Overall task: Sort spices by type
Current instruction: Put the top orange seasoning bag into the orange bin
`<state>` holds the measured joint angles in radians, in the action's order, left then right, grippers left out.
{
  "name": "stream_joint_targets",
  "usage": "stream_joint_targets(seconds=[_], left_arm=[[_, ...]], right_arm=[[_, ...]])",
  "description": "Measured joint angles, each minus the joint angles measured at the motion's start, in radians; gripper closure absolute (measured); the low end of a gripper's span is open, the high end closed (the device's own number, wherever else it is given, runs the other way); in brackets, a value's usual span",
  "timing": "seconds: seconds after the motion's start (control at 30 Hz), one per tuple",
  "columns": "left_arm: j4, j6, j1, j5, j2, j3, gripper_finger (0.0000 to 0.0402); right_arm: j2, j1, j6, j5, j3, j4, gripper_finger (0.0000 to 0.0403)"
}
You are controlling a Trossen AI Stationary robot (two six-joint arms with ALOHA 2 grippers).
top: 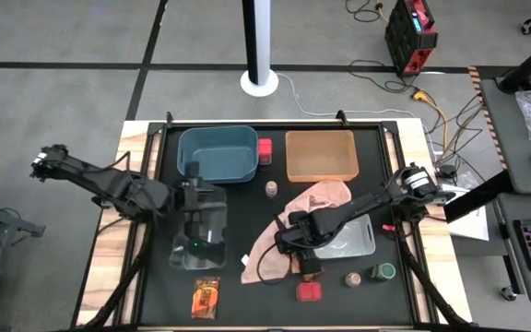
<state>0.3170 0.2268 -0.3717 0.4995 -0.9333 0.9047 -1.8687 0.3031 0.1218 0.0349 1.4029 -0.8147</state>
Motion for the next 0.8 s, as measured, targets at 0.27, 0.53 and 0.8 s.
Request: stream_joint_targets(seconds=[0.27,0.53,0.8], left_arm=[[0.008,0.0,0.0,0.0,0.006,0.0,0.021],[0.023,0.0,0.0,0.0,-0.012,0.0,0.021],[0.023,-0.001,0.0,0.0,-0.021,0.0,0.021]], right_arm=[[-0.016,-0.003,-0.029,0.021,0.0,0.007,0.0243],[-0.069,-0.005,-0.062,0.052,0.003,0.015,0.0282],[-0.069,-0.008,-0.102,0.051,0.002,0.019,0.0374]])
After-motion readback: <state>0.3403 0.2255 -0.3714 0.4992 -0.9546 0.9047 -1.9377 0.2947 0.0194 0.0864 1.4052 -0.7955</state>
